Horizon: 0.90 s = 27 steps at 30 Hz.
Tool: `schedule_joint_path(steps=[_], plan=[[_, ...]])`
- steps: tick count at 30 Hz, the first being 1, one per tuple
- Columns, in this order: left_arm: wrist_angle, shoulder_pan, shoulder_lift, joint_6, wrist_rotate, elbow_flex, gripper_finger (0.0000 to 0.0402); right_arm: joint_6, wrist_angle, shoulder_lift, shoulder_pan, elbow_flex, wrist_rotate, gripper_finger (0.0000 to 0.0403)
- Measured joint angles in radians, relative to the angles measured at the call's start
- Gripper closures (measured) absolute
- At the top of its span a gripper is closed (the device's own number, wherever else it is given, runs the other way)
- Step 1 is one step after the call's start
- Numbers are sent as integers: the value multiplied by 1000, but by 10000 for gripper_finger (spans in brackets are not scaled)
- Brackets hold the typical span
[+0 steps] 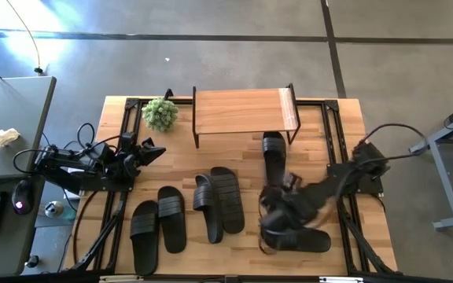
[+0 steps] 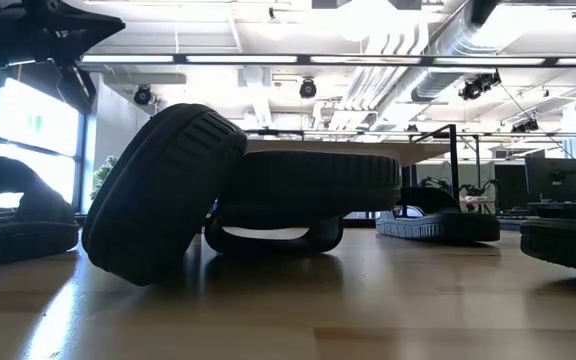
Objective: Pick and place slides into the shelf
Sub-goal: Put the black slipper under the shelf
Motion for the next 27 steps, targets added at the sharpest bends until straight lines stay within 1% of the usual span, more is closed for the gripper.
schedule_joint_path(steps=[4,5,7,9,12,14,17,19,20,22,25,27], plan=[[0,0,0,-46,0,0,401,216,76,-11,114,126,-117,284],[0,0,0,-52,0,0,401,274,100,-13,145,152,-131,284],[0,0,0,-56,0,0,401,376,161,-14,215,189,-127,284],[1,0,0,-63,0,0,401,461,216,-14,282,201,-88,284],[0,0,0,-101,0,0,401,612,255,-11,384,201,11,284],[0,0,0,-124,0,0,401,725,242,0,443,201,103,284],[0,0,0,-129,5,0,401,846,179,27,524,202,248,284],[0,0,0,-129,5,0,401,975,128,50,568,202,311,284],[0,0,0,-129,5,0,401,1048,92,65,584,202,318,284],[0,0,0,-129,6,0,401,1171,27,99,609,201,283,284],[-2,0,0,-129,13,0,401,1215,-31,156,625,201,215,284],[-4,0,0,-129,15,0,401,1218,-43,189,618,201,218,284]])
